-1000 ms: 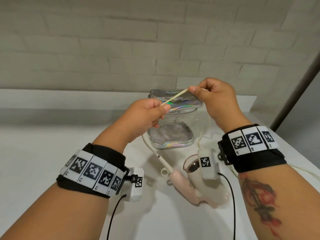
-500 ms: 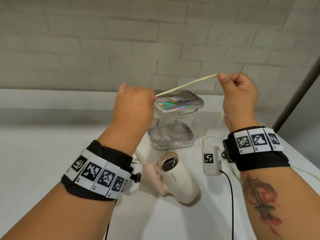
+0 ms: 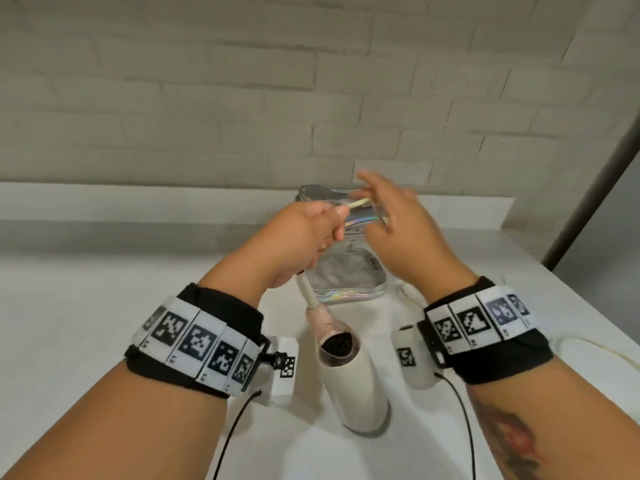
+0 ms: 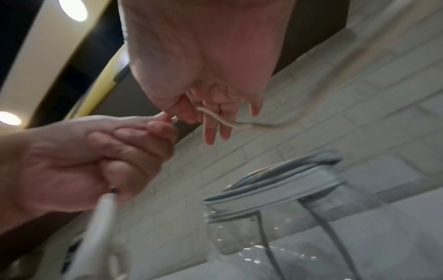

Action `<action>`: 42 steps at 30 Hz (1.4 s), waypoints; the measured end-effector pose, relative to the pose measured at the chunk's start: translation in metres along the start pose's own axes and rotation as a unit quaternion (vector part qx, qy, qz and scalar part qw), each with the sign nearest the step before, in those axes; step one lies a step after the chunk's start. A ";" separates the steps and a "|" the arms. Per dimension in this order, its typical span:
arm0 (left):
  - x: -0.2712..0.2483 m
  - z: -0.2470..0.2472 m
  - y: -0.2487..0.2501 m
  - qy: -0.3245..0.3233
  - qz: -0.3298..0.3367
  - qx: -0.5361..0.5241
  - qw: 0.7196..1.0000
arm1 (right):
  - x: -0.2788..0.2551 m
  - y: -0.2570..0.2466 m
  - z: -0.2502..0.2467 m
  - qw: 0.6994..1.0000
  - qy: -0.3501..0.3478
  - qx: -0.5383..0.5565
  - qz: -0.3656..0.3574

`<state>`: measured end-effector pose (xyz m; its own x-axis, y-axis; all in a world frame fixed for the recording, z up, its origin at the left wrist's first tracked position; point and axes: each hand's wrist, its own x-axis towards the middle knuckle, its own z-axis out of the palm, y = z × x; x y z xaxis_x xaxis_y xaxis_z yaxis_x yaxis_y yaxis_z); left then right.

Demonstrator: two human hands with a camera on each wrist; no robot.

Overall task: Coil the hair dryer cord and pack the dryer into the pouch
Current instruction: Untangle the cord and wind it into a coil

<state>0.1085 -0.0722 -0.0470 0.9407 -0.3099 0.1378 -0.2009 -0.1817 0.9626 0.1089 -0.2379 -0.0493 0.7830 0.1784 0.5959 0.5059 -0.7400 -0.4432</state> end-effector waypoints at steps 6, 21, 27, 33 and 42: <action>-0.007 -0.003 -0.008 -0.041 -0.006 -0.073 0.996 | 0.007 0.011 -0.006 0.990 -0.009 0.117 0.076; -0.016 0.001 -0.013 -0.195 0.046 -0.256 0.946 | -0.021 0.023 0.043 0.943 -0.321 0.025 0.085; -0.012 0.001 -0.017 -0.091 0.057 -0.185 0.977 | -0.024 -0.001 0.012 0.912 -0.381 -0.147 0.030; -0.007 0.002 -0.010 -0.086 0.037 -0.091 0.991 | -0.024 -0.034 -0.017 0.871 -0.421 -0.250 -0.022; -0.022 0.000 -0.003 -0.094 -0.007 -0.047 0.994 | -0.004 -0.063 -0.089 0.954 -0.292 -0.039 -0.052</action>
<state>0.0879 -0.0650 -0.0534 0.8734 -0.4790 0.0876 -0.1543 -0.1017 0.9828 0.0415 -0.2496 0.0354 0.8091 0.5685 0.1485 0.5819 -0.7399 -0.3375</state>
